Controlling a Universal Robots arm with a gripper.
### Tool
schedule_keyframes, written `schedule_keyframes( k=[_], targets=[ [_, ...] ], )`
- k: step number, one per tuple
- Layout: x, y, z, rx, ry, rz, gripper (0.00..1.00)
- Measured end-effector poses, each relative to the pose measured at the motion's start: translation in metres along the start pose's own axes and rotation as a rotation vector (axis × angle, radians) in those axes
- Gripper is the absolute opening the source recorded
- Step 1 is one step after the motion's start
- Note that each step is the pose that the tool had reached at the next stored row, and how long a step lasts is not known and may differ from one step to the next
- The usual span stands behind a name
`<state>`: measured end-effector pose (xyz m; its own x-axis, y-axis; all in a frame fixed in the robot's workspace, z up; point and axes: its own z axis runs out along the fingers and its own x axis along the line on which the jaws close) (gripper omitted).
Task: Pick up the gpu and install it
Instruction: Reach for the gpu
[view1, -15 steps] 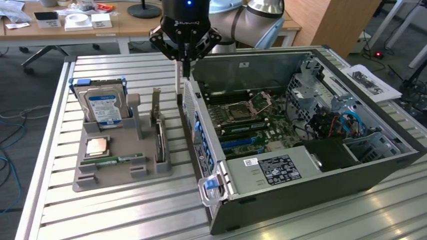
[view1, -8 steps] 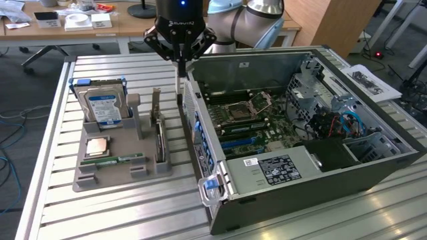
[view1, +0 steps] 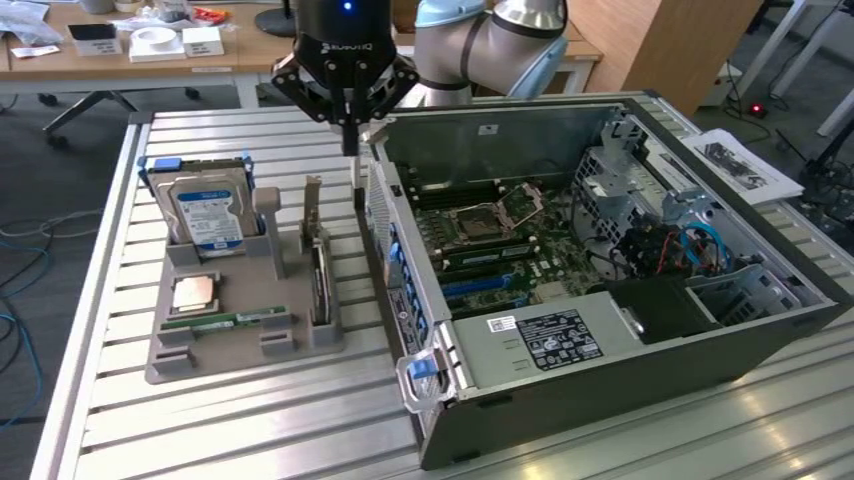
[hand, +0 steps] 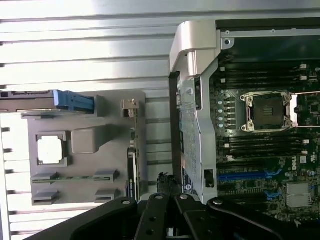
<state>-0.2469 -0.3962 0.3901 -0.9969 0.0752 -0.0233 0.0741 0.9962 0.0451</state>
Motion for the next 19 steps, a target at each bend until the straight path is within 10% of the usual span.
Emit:
schedule_keyframes(
  k=[19],
  targets=[
    [0.025,-0.0004,0.0003,0.0000,0.0000,0.000,0.11]
  ],
)
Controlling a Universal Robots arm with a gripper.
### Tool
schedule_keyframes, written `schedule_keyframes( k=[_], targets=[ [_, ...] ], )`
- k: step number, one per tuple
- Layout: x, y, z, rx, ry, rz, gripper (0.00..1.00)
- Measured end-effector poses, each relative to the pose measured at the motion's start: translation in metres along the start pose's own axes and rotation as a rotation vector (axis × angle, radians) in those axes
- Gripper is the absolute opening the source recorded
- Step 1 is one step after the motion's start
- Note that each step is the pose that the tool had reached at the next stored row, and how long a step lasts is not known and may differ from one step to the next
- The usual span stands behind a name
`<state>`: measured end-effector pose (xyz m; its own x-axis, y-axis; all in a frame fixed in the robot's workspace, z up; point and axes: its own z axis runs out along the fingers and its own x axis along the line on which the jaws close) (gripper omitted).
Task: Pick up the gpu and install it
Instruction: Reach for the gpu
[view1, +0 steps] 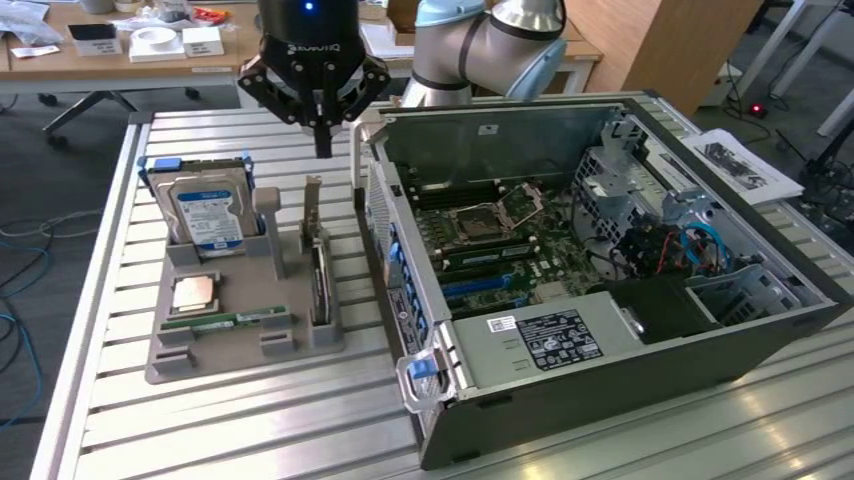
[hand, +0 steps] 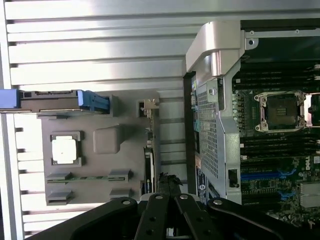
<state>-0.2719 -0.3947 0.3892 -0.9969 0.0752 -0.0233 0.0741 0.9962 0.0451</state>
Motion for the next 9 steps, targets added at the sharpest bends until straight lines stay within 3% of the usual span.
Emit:
schedule_keyframes(
  k=[9],
  targets=[
    [0.0078,-0.0006,-0.0001,0.0000,-0.0001,0.000,0.11]
  ],
)
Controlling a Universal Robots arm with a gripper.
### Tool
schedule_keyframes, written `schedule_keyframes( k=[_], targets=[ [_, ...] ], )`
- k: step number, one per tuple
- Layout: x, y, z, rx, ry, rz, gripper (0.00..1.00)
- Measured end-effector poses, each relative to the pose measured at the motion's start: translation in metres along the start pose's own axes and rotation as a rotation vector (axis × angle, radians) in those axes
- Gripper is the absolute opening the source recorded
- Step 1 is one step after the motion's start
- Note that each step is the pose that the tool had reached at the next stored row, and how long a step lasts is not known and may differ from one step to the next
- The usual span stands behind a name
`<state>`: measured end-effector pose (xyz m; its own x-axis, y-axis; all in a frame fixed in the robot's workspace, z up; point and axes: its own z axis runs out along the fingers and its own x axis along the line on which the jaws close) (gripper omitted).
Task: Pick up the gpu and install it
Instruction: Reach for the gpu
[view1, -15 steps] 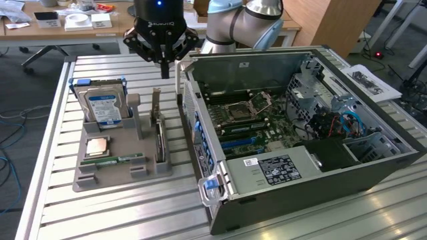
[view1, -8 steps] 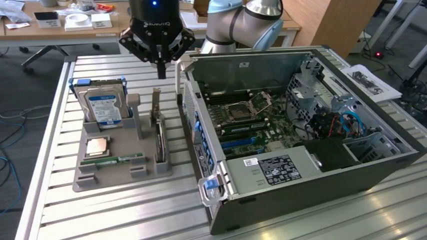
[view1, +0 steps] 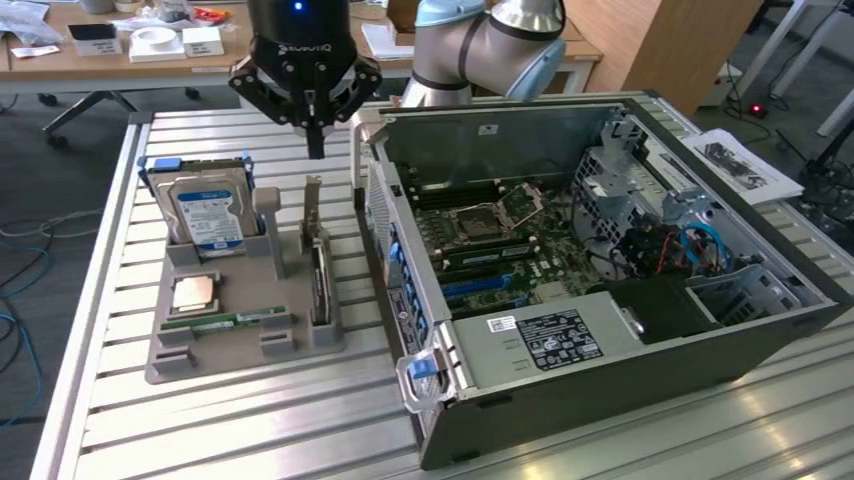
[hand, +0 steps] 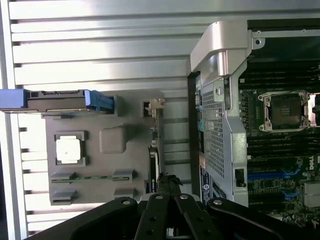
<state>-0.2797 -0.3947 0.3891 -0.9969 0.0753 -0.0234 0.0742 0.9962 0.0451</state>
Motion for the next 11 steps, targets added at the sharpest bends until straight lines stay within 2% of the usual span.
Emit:
schedule_keyframes(
  k=[6,11],
  targets=[
    [0.0013,-0.0010,-0.0001,0.0001,0.0002,0.000,0.11],
    [0.0026,-0.0086,-0.0005,0.0000,0.0001,0.000,0.11]
  ],
)
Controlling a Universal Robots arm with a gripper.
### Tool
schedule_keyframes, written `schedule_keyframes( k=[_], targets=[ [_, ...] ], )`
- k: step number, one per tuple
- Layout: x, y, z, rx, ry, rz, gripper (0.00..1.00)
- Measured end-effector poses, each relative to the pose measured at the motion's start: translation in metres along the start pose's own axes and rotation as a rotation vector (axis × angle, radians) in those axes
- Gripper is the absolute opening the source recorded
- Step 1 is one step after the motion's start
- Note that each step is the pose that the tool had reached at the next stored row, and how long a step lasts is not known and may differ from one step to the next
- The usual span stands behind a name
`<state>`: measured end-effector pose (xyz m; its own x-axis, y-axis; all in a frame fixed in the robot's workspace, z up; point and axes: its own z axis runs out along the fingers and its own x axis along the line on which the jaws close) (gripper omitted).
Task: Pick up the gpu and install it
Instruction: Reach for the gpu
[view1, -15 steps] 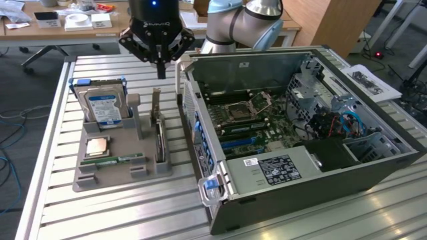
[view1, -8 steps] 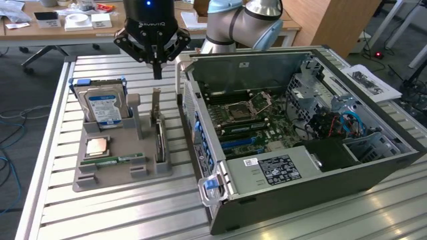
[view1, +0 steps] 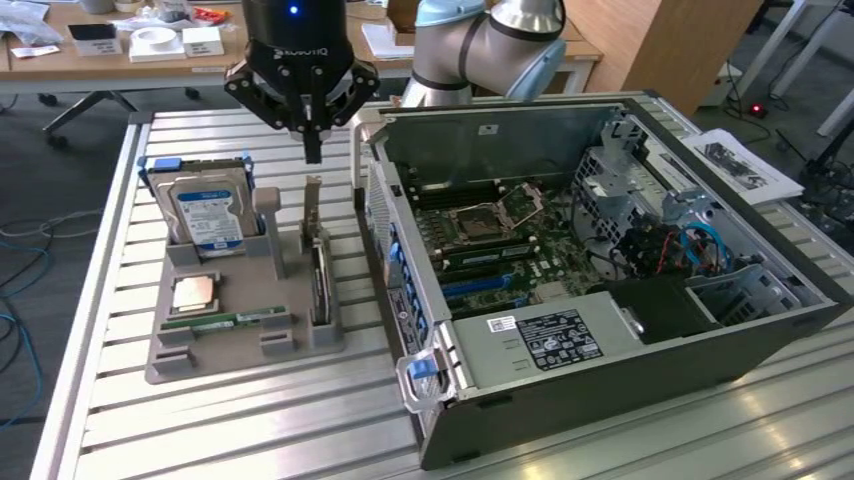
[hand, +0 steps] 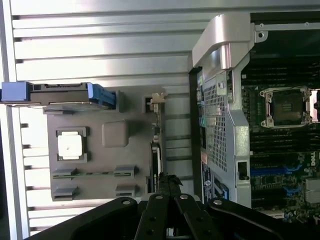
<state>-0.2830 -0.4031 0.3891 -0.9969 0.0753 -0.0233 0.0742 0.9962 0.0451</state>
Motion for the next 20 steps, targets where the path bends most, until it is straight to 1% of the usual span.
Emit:
schedule_keyframes(
  k=[6,9,13,17,20],
  targets=[
    [0.001,-0.0130,-0.0006,0.0000,0.0000,0.000,0.11],
    [0.002,-0.0173,-0.0008,0.0001,0.0000,0.000,0.11],
    [0.003,-0.0175,-0.0007,0.0000,0.0000,0.000,0.11],
    [0.008,-0.0179,-0.0006,0.0000,0.0000,0.000,0.11],
    [0.009,-0.0180,-0.0004,0.0000,-0.0001,0.000,0.11]
  ],
)
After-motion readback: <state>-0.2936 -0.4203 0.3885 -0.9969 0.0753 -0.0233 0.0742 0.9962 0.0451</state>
